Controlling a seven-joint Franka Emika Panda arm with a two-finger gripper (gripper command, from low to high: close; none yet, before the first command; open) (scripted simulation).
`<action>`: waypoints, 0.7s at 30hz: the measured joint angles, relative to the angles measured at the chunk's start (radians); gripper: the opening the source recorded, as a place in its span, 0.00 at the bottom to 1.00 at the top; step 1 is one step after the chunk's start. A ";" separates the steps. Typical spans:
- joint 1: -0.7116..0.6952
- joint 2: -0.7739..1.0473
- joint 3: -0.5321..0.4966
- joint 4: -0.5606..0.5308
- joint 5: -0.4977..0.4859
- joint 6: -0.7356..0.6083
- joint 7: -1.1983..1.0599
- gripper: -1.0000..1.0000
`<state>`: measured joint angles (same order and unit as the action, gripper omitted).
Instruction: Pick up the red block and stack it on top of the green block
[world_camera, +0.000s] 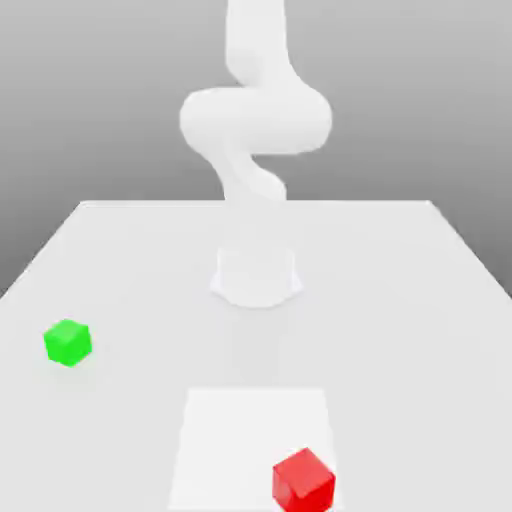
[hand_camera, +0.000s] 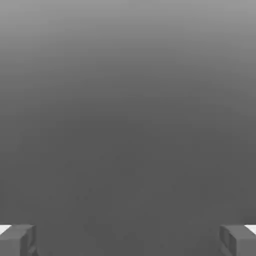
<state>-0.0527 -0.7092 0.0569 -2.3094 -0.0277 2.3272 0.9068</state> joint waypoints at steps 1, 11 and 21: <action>-0.022 0.039 0.024 -0.004 -0.013 0.012 0.047 0.50; -0.182 0.406 0.208 -0.041 -0.156 0.118 0.498 0.50; -0.209 0.759 0.255 -0.079 -0.247 0.231 0.907 0.50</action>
<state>-0.2615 0.0498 0.3117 -2.3888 -0.2745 2.5580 1.8143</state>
